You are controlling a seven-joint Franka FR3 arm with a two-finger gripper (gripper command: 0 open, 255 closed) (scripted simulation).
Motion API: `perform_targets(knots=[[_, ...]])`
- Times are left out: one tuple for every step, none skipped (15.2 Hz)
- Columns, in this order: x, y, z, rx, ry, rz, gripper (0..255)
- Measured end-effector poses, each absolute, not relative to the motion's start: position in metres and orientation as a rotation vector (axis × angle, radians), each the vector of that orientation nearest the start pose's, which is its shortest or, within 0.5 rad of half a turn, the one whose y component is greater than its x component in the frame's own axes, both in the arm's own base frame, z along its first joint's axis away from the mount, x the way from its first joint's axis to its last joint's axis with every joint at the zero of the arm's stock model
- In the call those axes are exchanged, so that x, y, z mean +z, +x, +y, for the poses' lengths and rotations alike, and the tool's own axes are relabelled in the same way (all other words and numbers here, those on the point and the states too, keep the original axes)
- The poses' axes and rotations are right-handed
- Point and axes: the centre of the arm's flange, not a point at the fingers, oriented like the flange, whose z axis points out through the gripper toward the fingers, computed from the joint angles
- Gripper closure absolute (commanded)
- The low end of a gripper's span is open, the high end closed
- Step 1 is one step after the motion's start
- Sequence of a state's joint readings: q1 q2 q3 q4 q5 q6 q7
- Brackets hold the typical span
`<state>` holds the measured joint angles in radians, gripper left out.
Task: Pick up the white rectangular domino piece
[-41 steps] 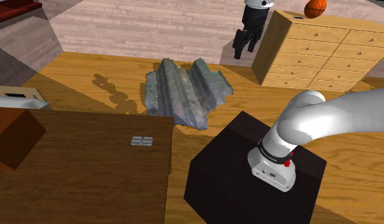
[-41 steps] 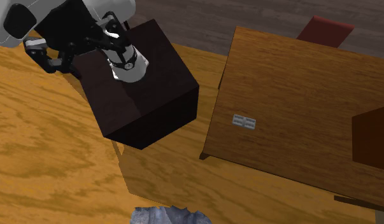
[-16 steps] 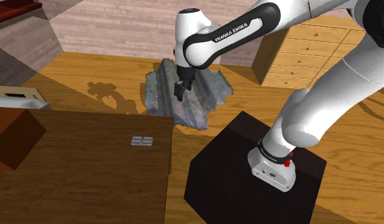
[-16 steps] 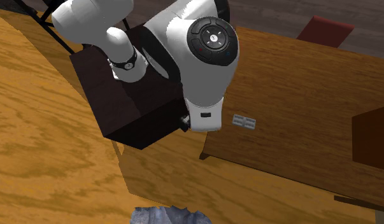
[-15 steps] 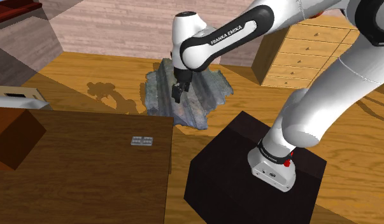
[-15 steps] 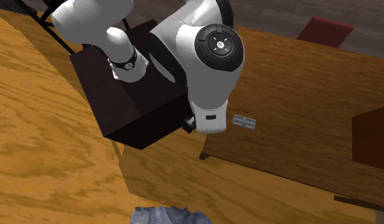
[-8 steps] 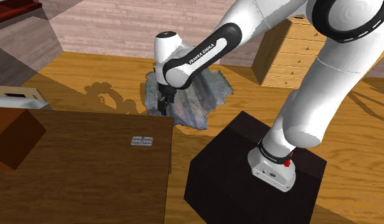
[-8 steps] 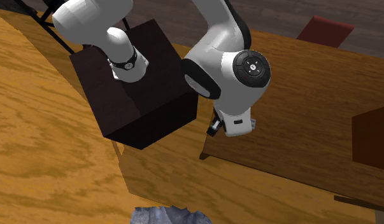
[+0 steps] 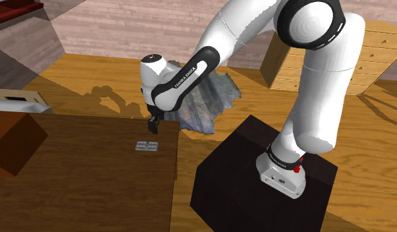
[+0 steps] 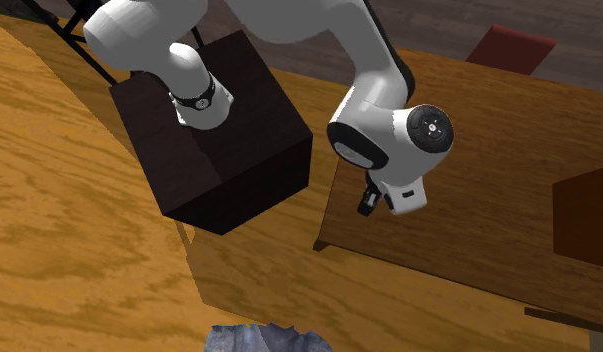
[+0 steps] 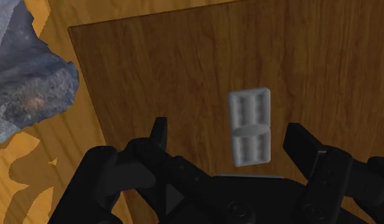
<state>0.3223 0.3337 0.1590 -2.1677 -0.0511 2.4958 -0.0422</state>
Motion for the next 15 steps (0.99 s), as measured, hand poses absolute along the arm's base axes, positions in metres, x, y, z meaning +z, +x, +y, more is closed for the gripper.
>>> perform_targets(knots=[[0.23, 0.502, 0.273, 0.007, -2.993, -0.879, 0], [0.222, 0.505, 0.286, 0.007, -2.984, -0.902, 0], [0.214, 0.506, 0.296, 0.005, -2.975, -0.925, 0], [0.206, 0.508, 0.306, 0.004, -2.966, -0.948, 0], [0.197, 0.508, 0.315, 0.003, -2.956, -0.971, 0], [0.188, 0.513, 0.325, 0.001, -2.947, -0.995, 0], [0.182, 0.514, 0.33, 0.001, -2.941, -1.009, 0], [0.178, 0.514, 0.332, 0.001, -2.938, -1.016, 0], [0.172, 0.515, 0.334, 0.0, -2.936, -1.019, 0], [0.168, 0.515, 0.334, 0.0, -2.936, -1.021, 0], [0.162, 0.516, 0.334, -0.001, -2.935, -1.022, 0], [0.156, 0.516, 0.335, -0.001, -2.935, -1.022, 0], [0.151, 0.517, 0.335, 0.0, -2.935, -1.023, 0], [0.144, 0.516, 0.335, 0.0, -2.935, -1.023, 0], [0.141, 0.517, 0.335, 0.0, -2.935, -1.023, 0]])
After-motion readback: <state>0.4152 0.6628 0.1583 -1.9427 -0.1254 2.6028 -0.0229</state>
